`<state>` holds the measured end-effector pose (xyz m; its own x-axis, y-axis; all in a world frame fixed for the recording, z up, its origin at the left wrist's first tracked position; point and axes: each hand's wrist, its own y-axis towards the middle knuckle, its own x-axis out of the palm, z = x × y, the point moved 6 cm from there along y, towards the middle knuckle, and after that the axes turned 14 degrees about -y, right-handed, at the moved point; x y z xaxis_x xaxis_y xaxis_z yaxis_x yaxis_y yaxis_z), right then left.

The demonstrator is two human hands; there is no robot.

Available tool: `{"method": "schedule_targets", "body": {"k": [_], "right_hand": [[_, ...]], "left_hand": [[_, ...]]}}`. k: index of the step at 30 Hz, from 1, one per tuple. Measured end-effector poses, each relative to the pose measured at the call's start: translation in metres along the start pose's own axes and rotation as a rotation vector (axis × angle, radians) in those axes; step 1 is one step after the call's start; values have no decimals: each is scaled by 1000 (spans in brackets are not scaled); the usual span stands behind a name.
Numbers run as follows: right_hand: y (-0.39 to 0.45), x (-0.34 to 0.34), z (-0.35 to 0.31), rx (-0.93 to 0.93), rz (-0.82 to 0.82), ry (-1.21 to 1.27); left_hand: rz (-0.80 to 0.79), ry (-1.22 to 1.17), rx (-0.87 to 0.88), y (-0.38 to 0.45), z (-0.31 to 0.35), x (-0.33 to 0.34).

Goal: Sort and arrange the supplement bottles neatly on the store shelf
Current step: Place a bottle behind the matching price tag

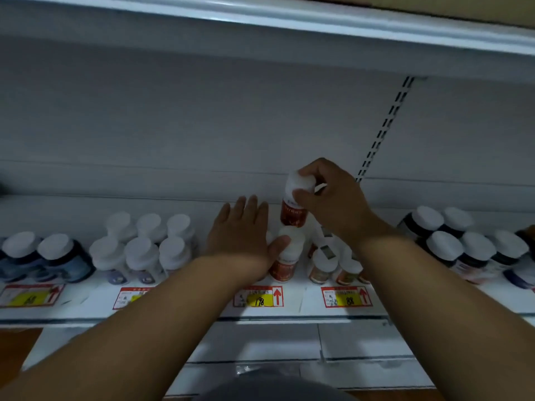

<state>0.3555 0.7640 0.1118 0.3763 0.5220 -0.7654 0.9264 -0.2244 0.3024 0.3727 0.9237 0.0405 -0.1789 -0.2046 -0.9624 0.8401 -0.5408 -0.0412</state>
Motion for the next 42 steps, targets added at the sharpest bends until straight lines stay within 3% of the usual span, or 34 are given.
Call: {"method": "schedule_targets", "body": {"k": [5, 19, 27, 36, 42], "right_hand": [[2, 29, 4, -62, -197, -102], [-7, 54, 10, -122, -401, -220], [-13, 50, 10, -100, -293, -314], [-26, 30, 0, -106, -434, -402], [-34, 29, -18, -107, -473, -748]], "left_hand": [[-4, 3, 68, -2, -2, -3], [4, -19, 61, -3, 0, -4], [-13, -18, 74, -6, 3, -3], [-66, -26, 102, -7, -2, -6], [-60, 48, 144, -4, -3, -4]]}}
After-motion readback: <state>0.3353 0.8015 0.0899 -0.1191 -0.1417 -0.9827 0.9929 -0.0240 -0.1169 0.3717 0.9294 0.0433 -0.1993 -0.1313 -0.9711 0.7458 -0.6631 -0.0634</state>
